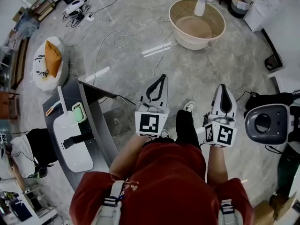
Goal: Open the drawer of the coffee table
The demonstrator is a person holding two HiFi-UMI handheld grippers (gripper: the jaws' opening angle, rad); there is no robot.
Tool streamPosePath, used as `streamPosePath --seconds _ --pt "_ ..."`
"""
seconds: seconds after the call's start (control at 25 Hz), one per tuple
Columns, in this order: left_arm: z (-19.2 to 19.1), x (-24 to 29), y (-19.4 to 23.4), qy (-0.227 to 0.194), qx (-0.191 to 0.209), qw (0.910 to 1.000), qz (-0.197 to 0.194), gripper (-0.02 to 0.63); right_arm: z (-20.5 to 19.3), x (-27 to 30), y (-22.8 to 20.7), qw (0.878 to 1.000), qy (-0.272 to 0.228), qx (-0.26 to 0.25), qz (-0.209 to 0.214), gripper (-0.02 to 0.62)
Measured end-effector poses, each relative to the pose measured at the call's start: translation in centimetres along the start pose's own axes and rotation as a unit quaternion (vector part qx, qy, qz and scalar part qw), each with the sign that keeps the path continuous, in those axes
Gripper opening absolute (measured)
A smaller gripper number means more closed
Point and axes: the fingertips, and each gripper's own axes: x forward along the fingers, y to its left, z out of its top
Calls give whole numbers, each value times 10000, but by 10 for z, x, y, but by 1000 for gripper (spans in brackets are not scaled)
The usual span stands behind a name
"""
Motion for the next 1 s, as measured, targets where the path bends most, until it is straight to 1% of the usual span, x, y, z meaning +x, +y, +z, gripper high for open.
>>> streamPosePath --seconds 0.16,0.28,0.4,0.48,0.56,0.72,0.88,1.0 --pt "-9 44 4 253 -72 9996 -52 14 -13 42 -17 10000 42 28 -17 23" --pt "-15 91 7 382 -95 9992 -83 14 -21 85 -40 9999 41 113 -74 24" --pt "-17 148 10 386 -20 9992 -130 14 -29 132 -71 9996 52 215 -156 25" --pt "-18 186 9 354 17 9992 -185 14 -33 162 -93 9996 99 192 -190 23" --pt "-22 219 7 472 19 9986 -235 14 -38 190 -116 9996 124 124 -240 23" --pt "-31 290 7 595 92 9980 -196 14 -48 246 -160 9992 191 31 -343 25" --pt "-41 346 10 642 134 9976 -235 14 -59 291 -181 9992 244 -86 -293 24" --pt "-49 374 18 662 114 9971 -367 14 -71 320 -180 9990 361 -55 -255 25"
